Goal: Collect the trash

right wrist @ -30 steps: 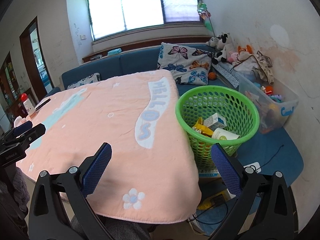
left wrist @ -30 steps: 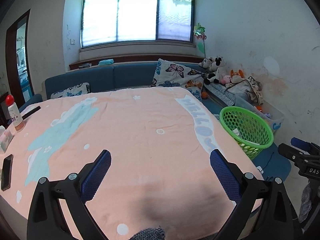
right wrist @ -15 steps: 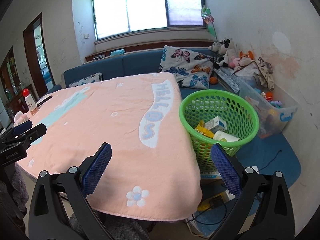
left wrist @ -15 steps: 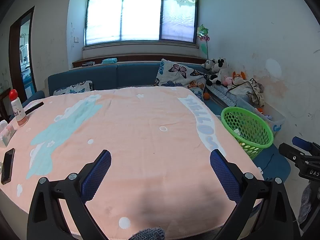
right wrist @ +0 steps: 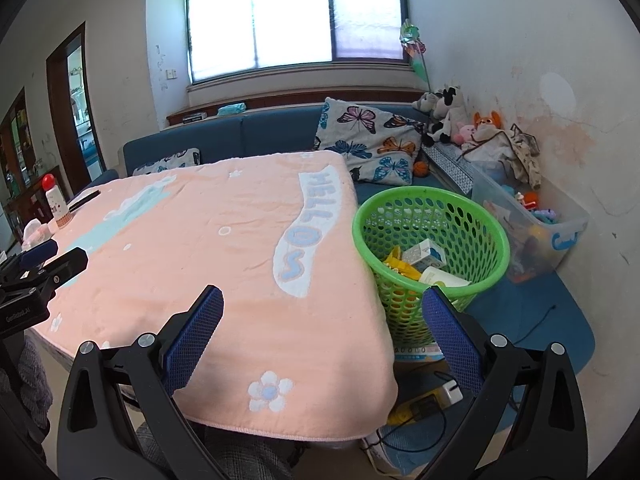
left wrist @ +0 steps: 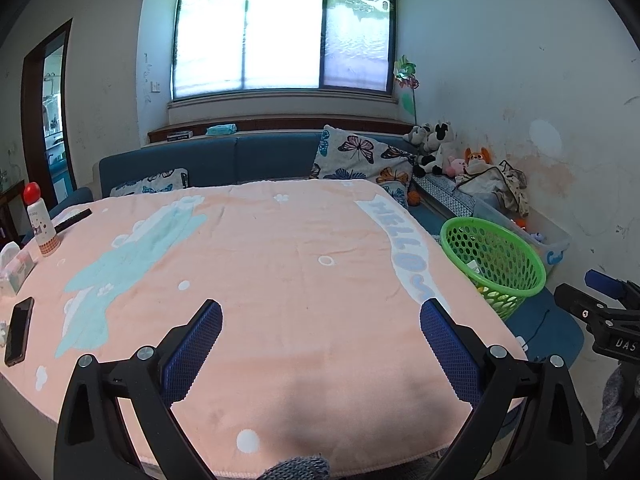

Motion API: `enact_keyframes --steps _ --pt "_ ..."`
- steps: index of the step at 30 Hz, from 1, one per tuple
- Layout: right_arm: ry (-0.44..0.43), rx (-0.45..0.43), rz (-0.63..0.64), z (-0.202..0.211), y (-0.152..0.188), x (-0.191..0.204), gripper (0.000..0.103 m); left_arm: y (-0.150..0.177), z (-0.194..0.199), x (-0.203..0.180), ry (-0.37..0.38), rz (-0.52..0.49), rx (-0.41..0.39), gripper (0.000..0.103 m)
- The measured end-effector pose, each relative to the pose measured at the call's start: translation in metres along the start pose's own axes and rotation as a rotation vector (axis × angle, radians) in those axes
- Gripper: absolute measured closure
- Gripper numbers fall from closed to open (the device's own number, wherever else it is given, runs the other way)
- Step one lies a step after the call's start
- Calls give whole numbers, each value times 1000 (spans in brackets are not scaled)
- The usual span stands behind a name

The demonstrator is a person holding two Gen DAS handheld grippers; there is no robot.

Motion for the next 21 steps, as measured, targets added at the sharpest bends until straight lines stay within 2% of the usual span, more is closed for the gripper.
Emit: enact_keyframes --steps 21 --pt "8 -15 4 5 0 3 5 6 0 -2 -3 0 0 7"
Point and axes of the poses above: each gripper's, at about its wrist camera, not at the fingertips, and z roughly against the way its jaws point, x to its left, y to its underside, the point moved 4 cm from there along -z, roughly the way its jaws point, and after that the axes turned 8 degrees about x, right-handed, at the moved point
